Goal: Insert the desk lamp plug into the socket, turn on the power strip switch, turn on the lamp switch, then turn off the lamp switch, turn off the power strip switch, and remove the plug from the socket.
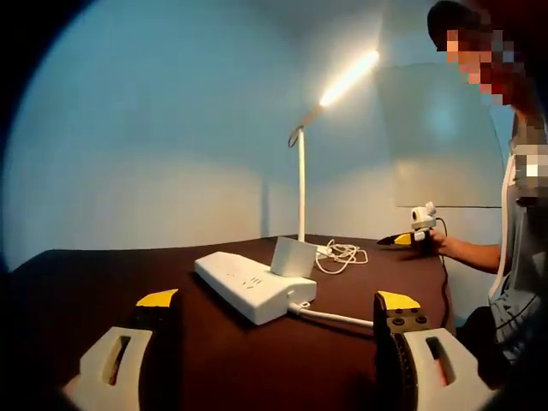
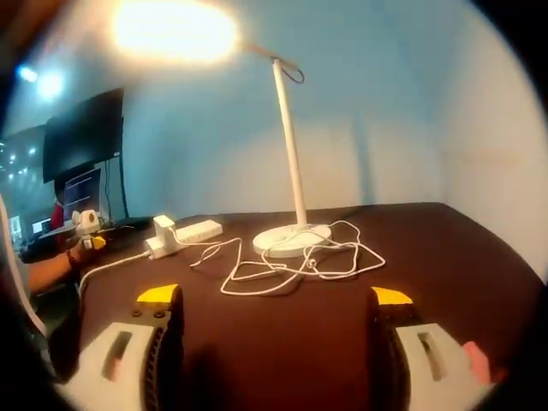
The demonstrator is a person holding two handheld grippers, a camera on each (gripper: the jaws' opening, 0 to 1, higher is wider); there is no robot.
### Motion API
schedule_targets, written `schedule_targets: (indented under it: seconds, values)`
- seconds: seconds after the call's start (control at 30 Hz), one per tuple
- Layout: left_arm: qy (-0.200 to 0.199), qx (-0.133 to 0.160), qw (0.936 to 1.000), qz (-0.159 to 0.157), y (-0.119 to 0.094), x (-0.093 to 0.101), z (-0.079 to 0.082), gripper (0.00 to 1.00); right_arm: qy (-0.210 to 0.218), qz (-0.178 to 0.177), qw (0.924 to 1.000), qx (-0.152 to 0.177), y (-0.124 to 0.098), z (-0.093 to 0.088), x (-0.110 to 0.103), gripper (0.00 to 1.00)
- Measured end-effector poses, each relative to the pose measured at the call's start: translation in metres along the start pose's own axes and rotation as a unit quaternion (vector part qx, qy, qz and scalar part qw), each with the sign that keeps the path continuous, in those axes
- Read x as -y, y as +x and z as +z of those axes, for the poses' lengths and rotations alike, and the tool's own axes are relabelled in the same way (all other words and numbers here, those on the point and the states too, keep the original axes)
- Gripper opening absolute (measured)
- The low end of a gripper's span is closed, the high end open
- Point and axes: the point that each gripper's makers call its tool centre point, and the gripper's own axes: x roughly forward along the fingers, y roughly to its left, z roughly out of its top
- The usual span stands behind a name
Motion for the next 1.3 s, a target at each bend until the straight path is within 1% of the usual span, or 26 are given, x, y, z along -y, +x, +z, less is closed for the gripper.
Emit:
schedule_targets:
  seconds: [0.17, 0.23, 0.3, 0.37, 0.57, 0.7, 0.77, 0.97, 1.13, 1.3]
  values:
    - [0.004, -0.004, 1.0, -0.002, -0.001, 0.0, -0.001, 0.88, -0.009, -0.003, 1.0, -0.003, 0.0, -0.002, 0.0, 0.88]
    - [-0.001, 0.005, 1.0, -0.004, -0.003, -0.001, 0.003, 0.88, -0.015, -0.005, 0.9998, -0.011, 0.001, -0.006, -0.002, 0.87]
    - [-0.005, 0.012, 0.9999, -0.003, -0.004, -0.003, 0.006, 0.88, -0.017, -0.003, 0.9997, -0.014, 0.002, -0.006, -0.005, 0.86]
    - [-0.006, 0.015, 0.9999, -0.001, -0.004, -0.004, 0.007, 0.88, -0.02, -0.004, 0.9997, -0.013, 0.001, -0.005, -0.004, 0.86]
    - [-0.002, 0.01, 0.9999, -0.003, -0.004, -0.002, 0.005, 0.88, -0.016, -0.008, 0.9998, -0.005, 0.0, -0.002, -0.003, 0.84]
    - [-0.009, 0.025, 0.9996, -0.002, -0.008, -0.004, 0.011, 0.88, -0.015, -0.009, 0.9998, -0.005, -0.001, -0.002, -0.003, 0.84]
    - [-0.01, 0.028, 0.9996, -0.002, -0.007, -0.004, 0.012, 0.88, -0.017, -0.009, 0.9998, -0.006, -0.001, -0.003, -0.002, 0.83]
    - [-0.002, 0.02, 0.9998, 0.0, -0.006, -0.004, 0.009, 0.87, -0.02, -0.015, 0.9996, -0.01, -0.001, -0.004, 0.0, 0.82]
    - [-0.003, 0.024, 0.9997, -0.001, -0.006, -0.003, 0.01, 0.87, -0.019, -0.016, 0.9997, -0.006, -0.002, -0.003, 0.001, 0.82]
    - [0.002, 0.02, 0.9998, -0.002, -0.006, -0.002, 0.009, 0.87, -0.019, -0.016, 0.9997, -0.004, -0.002, -0.003, 0.0, 0.82]
